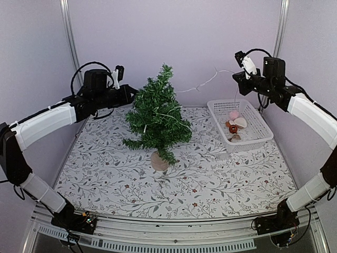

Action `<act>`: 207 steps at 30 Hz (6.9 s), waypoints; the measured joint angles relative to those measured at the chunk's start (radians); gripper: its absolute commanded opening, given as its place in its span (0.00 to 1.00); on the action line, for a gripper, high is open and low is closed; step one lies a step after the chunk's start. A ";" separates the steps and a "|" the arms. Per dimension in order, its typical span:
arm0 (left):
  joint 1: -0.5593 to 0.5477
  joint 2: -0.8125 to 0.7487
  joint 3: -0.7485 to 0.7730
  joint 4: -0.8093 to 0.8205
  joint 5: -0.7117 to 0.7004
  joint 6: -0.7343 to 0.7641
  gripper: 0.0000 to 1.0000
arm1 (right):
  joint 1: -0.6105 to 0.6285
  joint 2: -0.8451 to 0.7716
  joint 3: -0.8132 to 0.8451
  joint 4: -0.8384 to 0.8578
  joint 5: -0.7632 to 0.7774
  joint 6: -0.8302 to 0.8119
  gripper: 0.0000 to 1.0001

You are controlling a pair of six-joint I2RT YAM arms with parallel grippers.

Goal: Decorate the small christmas tree

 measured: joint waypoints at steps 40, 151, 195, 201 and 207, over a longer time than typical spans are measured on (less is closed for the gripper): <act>-0.578 -0.058 0.246 -0.042 -0.072 0.722 0.32 | 0.319 -0.317 -0.030 -0.472 -0.278 -0.053 0.00; -0.554 0.081 0.335 -0.053 0.045 0.785 0.00 | 0.246 -0.446 -0.826 0.477 -0.201 0.296 0.00; -0.668 -0.333 -0.330 0.084 -0.247 0.640 0.00 | 0.224 -0.455 -0.360 0.178 -0.204 0.090 0.00; -0.665 -0.376 -0.441 0.110 -0.341 0.584 0.01 | 0.256 -0.384 -0.249 0.169 -0.254 0.058 0.00; -0.658 -0.399 -0.452 0.124 -0.383 0.547 0.38 | 0.331 -0.328 -0.171 0.153 -0.271 0.005 0.00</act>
